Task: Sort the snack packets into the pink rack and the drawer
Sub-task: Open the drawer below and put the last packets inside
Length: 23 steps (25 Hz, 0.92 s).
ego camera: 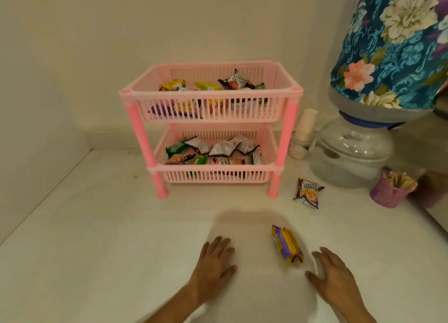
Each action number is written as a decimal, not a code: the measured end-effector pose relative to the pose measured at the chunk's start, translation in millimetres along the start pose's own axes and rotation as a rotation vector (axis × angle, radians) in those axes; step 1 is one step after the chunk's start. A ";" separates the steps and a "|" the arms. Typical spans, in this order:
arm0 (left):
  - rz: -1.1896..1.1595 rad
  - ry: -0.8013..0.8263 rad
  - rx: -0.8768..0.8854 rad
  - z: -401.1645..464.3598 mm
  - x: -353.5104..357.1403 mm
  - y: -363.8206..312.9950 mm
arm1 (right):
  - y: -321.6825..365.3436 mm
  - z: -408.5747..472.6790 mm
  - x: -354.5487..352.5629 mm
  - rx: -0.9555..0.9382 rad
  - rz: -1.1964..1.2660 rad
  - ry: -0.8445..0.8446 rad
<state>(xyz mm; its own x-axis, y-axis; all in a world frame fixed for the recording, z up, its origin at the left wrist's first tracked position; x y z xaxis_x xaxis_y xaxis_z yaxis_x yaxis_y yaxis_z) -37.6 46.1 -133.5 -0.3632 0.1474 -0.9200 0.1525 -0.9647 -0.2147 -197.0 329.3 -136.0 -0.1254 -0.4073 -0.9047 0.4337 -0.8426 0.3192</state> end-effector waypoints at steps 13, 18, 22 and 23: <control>-0.058 0.034 -0.098 -99.4 -22.4 -71.5 | 0.7 -137.4 -36.1 -0.136 -0.013 -0.014; -0.077 0.063 -0.135 -130.4 -12.8 -111.4 | -7.6 -191.9 -49.0 -0.223 -0.146 0.004; -0.081 0.060 -0.140 -144.9 -9.1 -150.2 | -14.3 -227.9 -49.0 -0.278 -0.280 0.069; -0.085 0.063 -0.128 -146.0 -8.9 -160.4 | -17.0 -230.2 -48.6 -0.294 -0.301 0.085</control>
<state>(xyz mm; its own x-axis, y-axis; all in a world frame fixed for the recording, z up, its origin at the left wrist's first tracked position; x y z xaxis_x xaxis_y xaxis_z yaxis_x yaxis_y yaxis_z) 75.3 231.3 -138.7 -0.3224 0.2445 -0.9145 0.2414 -0.9129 -0.3291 7.2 444.5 -162.5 -0.2166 -0.1174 -0.9692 0.6261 -0.7784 -0.0457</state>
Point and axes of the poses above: each hand's wrist, its own z-axis towards the middle knuckle, its own x-axis out of the palm, y = z × x, the point moved 5 cm from there along z, towards the middle knuckle, and after that the axes turned 15 degrees about -y, right-handed, at the moved point
